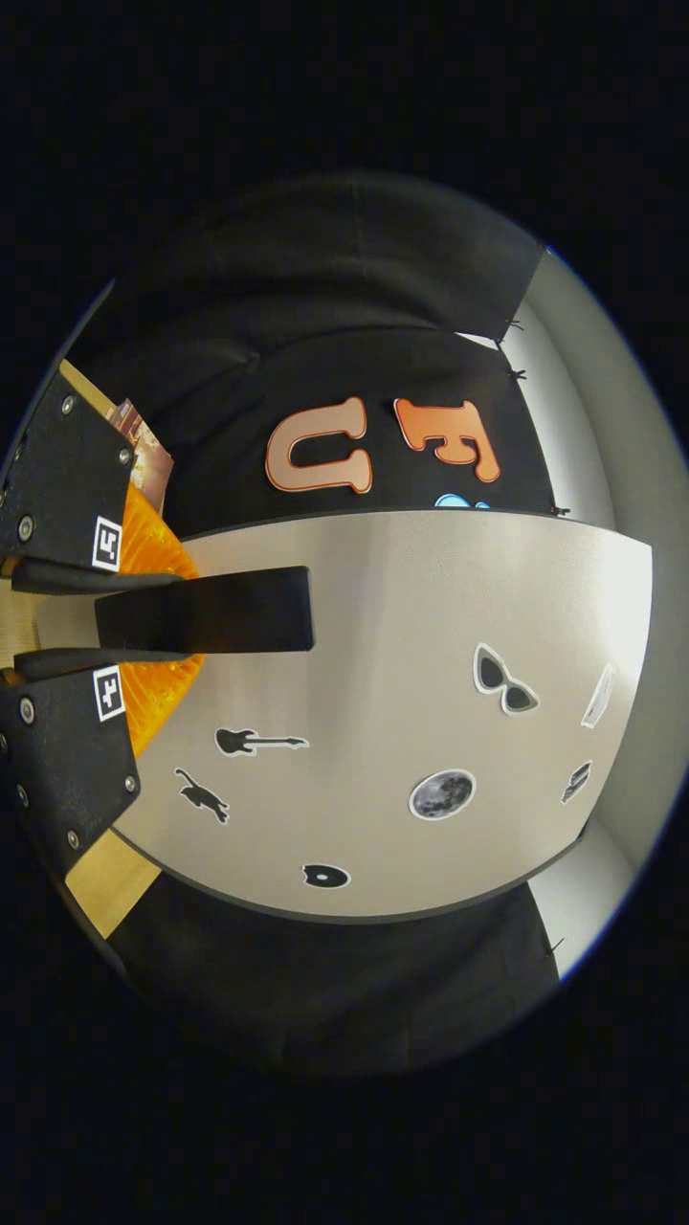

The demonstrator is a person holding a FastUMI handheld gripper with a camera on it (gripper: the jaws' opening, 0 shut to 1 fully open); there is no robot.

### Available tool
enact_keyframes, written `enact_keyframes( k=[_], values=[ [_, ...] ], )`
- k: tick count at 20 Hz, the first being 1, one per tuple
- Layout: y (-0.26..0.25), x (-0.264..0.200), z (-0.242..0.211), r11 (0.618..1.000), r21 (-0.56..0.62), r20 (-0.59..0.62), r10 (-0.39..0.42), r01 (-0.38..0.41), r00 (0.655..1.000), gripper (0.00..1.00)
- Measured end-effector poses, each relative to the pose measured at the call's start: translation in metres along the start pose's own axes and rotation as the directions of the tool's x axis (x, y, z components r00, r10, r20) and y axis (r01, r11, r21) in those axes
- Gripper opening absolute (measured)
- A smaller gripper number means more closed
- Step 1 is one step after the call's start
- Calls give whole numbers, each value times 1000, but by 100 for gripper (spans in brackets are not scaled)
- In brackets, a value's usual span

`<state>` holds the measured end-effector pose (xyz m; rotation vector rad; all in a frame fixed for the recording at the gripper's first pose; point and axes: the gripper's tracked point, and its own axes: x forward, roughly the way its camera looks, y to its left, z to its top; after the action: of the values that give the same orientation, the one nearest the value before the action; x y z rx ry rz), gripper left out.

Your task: Open the shoe cabinet door, grab the shoes and put them into the shoe cabinet, then close the shoe cabinet door.

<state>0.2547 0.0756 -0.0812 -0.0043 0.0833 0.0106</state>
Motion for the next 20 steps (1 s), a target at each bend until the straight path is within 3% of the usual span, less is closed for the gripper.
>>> enact_keyframes(
  k=[20],
  values=[
    [-45, -40, -3, 984, 18, -4, -175, 175, 985, 19]
  ],
)
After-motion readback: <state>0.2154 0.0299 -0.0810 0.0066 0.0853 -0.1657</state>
